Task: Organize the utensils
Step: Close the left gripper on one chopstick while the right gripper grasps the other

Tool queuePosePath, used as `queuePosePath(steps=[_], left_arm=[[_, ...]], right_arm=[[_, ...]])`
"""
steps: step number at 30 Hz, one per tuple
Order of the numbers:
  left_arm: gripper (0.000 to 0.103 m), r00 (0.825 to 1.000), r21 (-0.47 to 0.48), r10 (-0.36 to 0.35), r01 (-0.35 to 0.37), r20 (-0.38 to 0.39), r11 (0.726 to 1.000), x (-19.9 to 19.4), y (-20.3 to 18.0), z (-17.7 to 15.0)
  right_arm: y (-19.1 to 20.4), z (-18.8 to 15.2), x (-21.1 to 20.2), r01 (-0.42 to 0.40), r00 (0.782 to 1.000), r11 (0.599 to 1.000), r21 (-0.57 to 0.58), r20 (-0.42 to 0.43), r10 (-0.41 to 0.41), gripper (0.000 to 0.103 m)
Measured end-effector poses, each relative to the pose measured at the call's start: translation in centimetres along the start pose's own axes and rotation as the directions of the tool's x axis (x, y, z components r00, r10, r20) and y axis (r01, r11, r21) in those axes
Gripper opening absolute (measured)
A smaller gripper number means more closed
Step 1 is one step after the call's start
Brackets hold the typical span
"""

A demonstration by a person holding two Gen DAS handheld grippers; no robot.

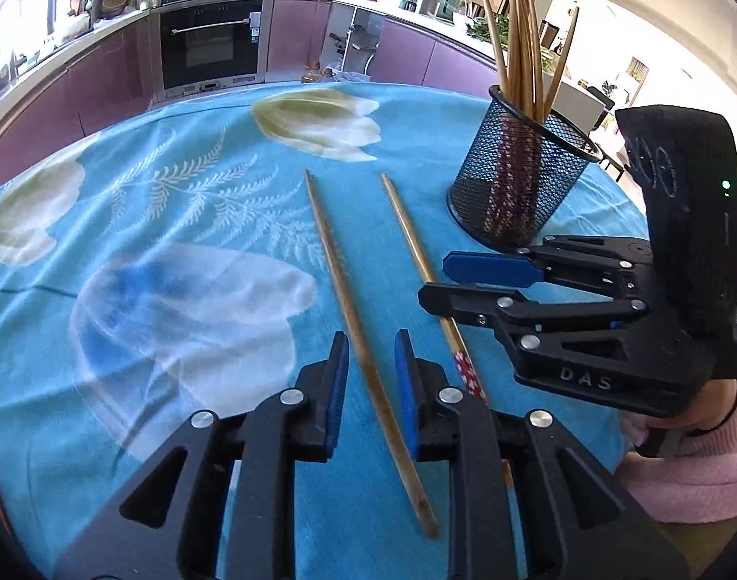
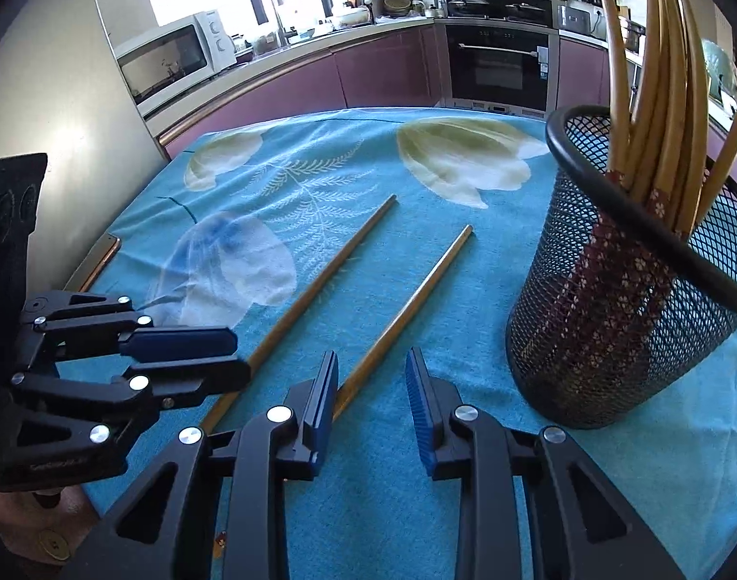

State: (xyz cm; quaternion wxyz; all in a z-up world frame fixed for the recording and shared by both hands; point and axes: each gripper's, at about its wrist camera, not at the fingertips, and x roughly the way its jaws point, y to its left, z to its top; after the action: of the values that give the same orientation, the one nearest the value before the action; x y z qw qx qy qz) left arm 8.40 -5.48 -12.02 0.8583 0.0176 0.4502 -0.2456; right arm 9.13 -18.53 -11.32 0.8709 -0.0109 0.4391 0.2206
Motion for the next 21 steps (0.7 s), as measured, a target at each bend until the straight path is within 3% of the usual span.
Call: queuePosePath(steps=[14, 16, 21], left_arm=[[0.015, 0.997, 0.018, 0.079, -0.079, -0.02, 0.997, 3.2, 0.9, 3.4], [0.012, 0.996, 0.019, 0.085, -0.085, -0.02, 0.996, 3.4, 0.7, 3.6], [0.01, 0.996, -0.005, 0.084, -0.084, -0.013, 0.996, 3.4, 0.6, 3.4]], right_arm=[[-0.2, 1.3, 1.3, 0.013, 1.0, 1.0, 0.008, 0.021, -0.013, 0.025], [-0.2, 1.4, 1.4, 0.011, 1.0, 1.0, 0.007, 0.02, -0.011, 0.018], [-0.6, 1.3, 1.2, -0.019, 1.0, 0.999, 0.031, 0.023, 0.018, 0.01]])
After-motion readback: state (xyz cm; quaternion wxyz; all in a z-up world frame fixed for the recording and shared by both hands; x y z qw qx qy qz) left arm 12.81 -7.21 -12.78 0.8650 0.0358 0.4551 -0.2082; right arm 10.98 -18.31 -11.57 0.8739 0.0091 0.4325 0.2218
